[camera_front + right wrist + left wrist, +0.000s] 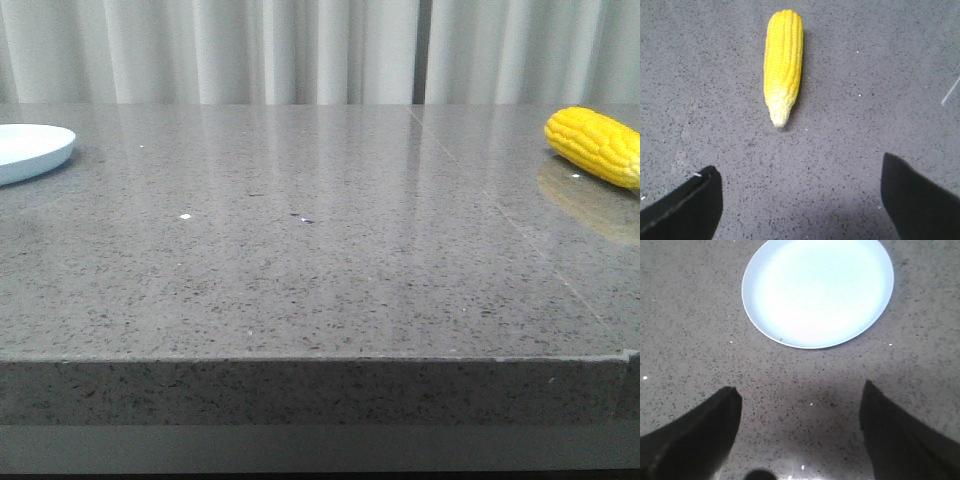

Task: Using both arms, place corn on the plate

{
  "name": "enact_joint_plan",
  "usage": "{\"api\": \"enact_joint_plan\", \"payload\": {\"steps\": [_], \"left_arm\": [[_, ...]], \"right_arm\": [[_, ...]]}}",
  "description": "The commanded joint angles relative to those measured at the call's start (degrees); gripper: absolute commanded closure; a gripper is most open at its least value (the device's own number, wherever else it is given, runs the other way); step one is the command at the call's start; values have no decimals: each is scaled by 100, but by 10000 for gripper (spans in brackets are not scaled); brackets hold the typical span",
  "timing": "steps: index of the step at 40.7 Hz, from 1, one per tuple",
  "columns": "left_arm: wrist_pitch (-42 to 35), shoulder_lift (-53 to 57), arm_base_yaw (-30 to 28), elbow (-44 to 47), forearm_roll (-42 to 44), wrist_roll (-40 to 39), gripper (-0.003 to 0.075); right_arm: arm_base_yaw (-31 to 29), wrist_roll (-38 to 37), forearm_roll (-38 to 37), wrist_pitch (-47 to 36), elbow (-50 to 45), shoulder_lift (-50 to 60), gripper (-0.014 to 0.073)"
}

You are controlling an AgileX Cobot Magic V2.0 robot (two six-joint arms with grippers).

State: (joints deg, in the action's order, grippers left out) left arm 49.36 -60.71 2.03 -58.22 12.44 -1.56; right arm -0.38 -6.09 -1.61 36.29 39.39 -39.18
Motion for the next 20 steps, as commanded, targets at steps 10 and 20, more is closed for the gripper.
{"api": "enact_joint_plan", "payload": {"steps": [10,20], "left_arm": [[-330,-1096,-1226,-806,-483,58,227],[-441,-2106,-2225,-1358,-2748,1569,227]], "right_arm": [[-25,70,-51,-431,191,-40,-70],[-25,70,-51,-431,191,-40,-70]]}}
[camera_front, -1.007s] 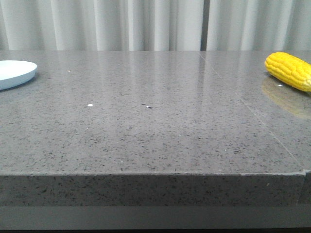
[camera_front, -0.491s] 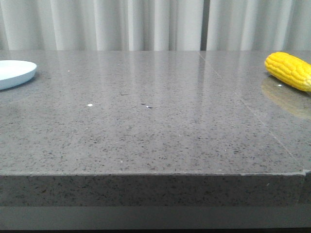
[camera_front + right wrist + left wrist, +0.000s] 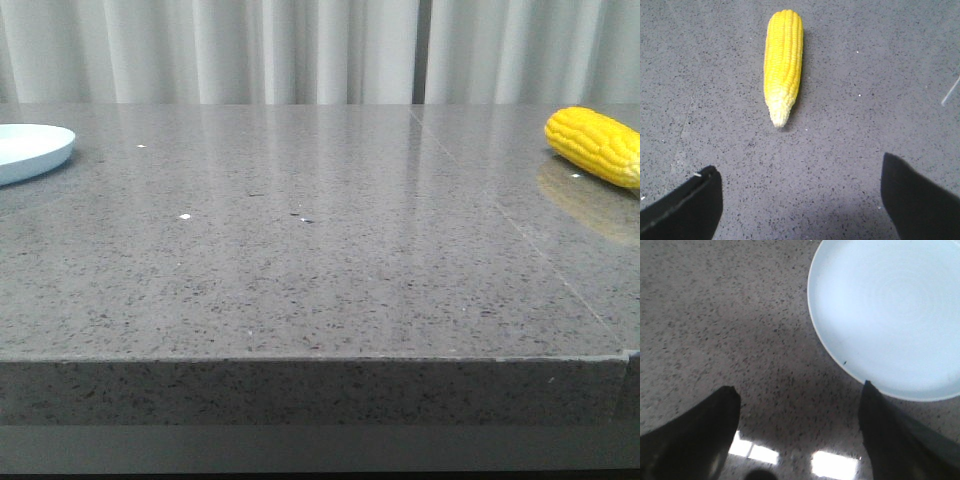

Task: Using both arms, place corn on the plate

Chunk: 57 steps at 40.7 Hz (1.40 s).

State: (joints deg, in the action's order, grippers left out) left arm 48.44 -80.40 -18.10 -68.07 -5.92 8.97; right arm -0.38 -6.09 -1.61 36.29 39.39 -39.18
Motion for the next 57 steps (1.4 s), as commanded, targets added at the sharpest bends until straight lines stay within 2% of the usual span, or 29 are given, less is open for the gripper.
{"api": "enact_joint_plan", "payload": {"steps": [1,18,31,35,41,47,57], "left_arm": [[-339,-266,-237,-433,-1084,598,227],[-35,-1880,-190,-1587,-1282,655,227],[-43,-2496,33,-2125,-1259,655,238],[-21,-2597,33,-2193,-1259,655,332],[-32,-2601,33,-2193,-1236,659,561],[-32,-2601,33,-2193,-1236,659,739],[36,-2414,33,-2193,-1414,659,741]], "right_arm": [[-25,70,-51,-431,191,-40,-70],[-25,70,-51,-426,191,-40,-70],[-25,70,-51,-426,191,-40,-70],[-25,70,-51,-426,191,-40,-70],[-25,70,-51,-420,191,-40,-70],[-25,70,-51,-420,191,-40,-70],[-25,70,-51,-420,191,-40,-70]]}}
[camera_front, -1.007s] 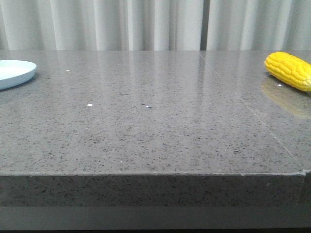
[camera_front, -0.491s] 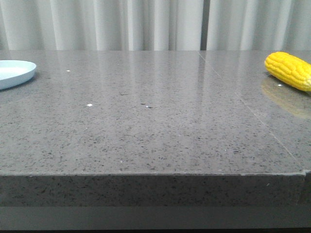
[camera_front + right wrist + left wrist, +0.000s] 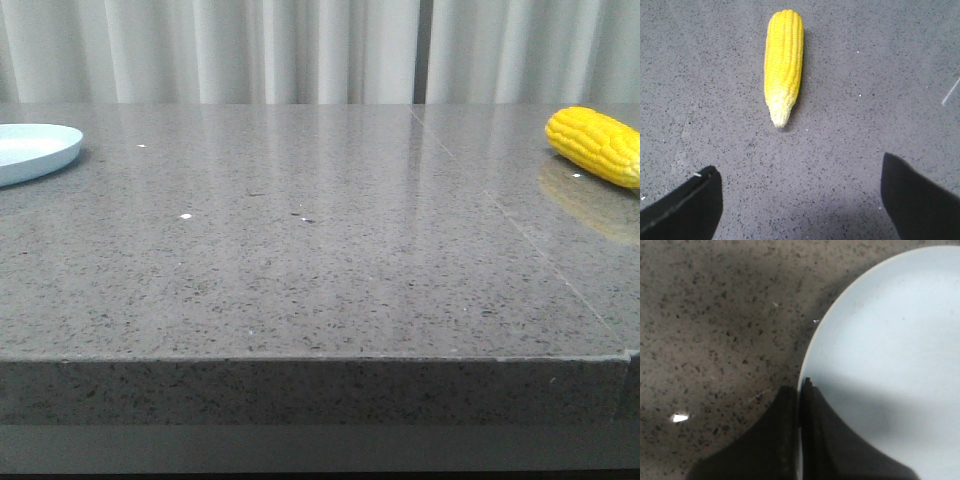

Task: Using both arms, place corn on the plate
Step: 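Push the white plate with the left gripper toward the table center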

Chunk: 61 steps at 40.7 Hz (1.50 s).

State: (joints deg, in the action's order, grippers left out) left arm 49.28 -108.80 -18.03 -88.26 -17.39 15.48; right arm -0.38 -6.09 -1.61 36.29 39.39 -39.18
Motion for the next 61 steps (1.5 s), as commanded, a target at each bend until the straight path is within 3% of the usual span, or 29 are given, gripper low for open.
{"api": "enact_joint_plan", "payload": {"steps": [1,15,34,51,56,59,61], "left_arm": [[-36,472,26,-174,-326,17,741],[904,756,373,-503,-1685,968,741],[818,549,2175,-638,-1695,1005,741],[657,52,3056,-638,-1643,1005,732],[657,10,3110,-638,-1643,1005,600],[657,10,3110,-638,-1643,1005,470],[657,10,3110,-638,-1643,1005,343]], "right_arm": [[-25,70,-51,-420,191,-40,-70],[-25,70,-51,-420,191,-40,-70],[-25,70,-51,-420,191,-40,-70],[-25,70,-51,-420,191,-40,-70],[-25,70,-51,-416,191,-40,-70],[-25,70,-51,-416,191,-40,-70],[-25,70,-51,-416,191,-40,-70]]}}
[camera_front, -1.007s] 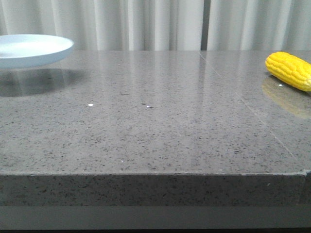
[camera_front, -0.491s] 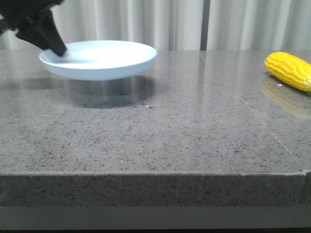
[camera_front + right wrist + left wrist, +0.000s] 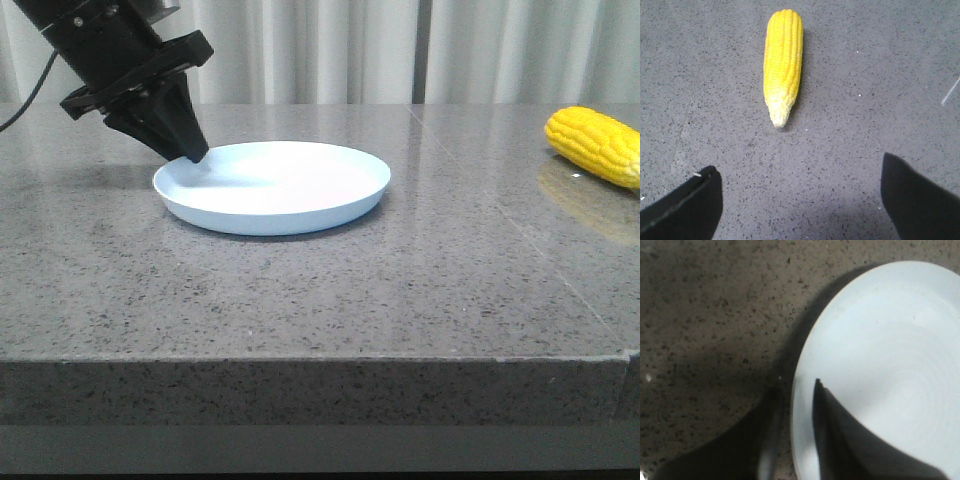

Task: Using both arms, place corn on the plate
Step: 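Push the white plate with the left gripper toward the table center, then lift the left gripper up and away from the plate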

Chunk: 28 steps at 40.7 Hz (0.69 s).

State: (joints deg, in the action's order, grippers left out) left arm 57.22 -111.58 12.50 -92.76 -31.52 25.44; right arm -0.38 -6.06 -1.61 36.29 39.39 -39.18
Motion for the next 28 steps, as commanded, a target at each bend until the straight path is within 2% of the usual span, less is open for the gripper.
{"api": "enact_joint_plan", "payload": {"steps": [1,3,6,17,25,28], "left_arm": [[-125,289,57,-188,-215,10,300],[-99,304,57,-188,-148,10,221],[-59,378,57,-188,83,10,169],[19,1289,140,-188,1076,-518,175],[130,2092,835,-160,2761,-1500,175],[145,2411,1165,-19,3152,-1798,175]], "right_arm": [[-25,67,-51,-416,191,-40,-70],[-25,67,-51,-416,191,-40,-70],[-25,67,-51,-416,191,-40,-70],[-25,67,-51,-416,191,-40,-70],[-25,67,-51,-416,191,-40,-70],[-25,67,-51,-416,191,-40,-70]]}}
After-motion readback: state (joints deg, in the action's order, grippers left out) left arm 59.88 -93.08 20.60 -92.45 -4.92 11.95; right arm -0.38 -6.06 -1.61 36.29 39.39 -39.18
